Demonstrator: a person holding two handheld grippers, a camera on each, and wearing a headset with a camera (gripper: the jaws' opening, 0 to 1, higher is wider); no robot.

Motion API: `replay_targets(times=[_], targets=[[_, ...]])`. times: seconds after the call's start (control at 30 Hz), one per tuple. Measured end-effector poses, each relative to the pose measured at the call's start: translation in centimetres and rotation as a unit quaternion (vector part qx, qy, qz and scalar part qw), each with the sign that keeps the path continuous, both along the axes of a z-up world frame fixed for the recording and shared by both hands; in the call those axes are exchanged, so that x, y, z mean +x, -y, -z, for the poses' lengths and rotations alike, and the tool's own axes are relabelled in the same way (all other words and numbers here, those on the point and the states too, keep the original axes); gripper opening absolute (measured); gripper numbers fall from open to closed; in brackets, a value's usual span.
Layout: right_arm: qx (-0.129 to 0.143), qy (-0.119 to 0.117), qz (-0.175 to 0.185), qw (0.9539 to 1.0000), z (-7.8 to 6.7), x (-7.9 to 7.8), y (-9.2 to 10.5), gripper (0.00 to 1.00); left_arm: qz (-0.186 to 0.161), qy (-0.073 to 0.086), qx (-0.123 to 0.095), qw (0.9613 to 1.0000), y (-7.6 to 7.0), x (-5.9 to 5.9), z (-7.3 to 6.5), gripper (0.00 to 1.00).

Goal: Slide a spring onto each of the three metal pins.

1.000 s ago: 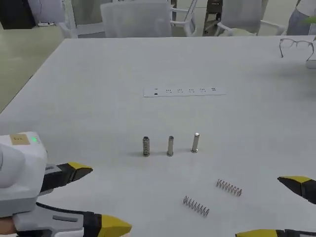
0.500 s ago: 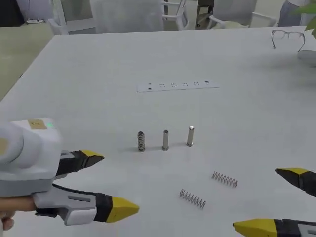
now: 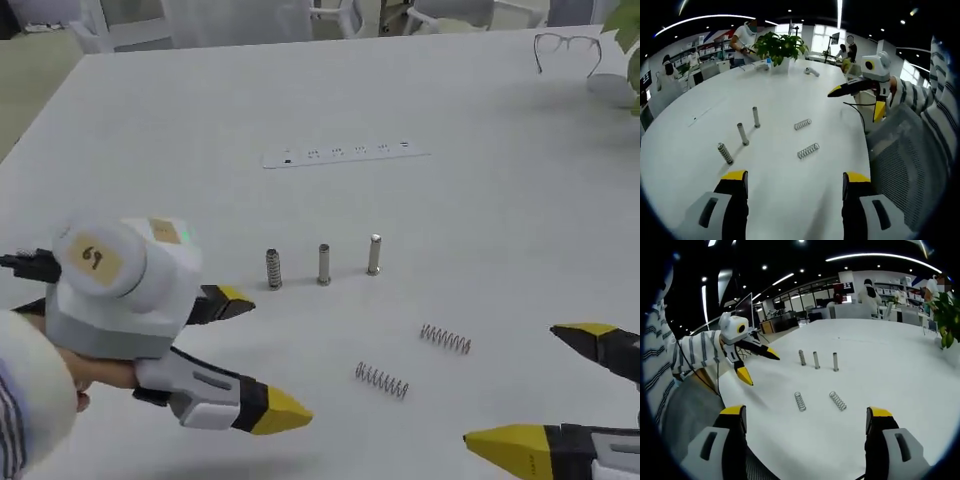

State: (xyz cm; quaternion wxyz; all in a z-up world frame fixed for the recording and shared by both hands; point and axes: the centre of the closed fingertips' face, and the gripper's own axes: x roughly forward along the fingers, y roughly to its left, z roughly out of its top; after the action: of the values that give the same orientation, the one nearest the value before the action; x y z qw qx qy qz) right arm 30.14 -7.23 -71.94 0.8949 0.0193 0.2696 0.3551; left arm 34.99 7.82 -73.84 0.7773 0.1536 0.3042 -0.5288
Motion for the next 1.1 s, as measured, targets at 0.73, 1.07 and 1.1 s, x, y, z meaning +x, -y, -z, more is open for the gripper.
replay_targets(times=[0.73,1.07,1.1], targets=[[-0.005,-0.011,0.021,0.9997,0.5,-0.7,0.9,0.98,0.096,0.000,-0.039,0.9947,6.7,0.8,-0.5,0.57],[-0.010,-0.018,0.023,0.9995,1.0,-0.7,1.1,0.97,0.149,-0.008,-0.002,0.9888,8.3,0.6,2.5,0.38],[-0.010,-0.019,0.022,0.9995,1.1,-0.7,1.1,0.97,0.153,-0.011,0.007,0.9882,8.2,0.5,2.8,0.35]])
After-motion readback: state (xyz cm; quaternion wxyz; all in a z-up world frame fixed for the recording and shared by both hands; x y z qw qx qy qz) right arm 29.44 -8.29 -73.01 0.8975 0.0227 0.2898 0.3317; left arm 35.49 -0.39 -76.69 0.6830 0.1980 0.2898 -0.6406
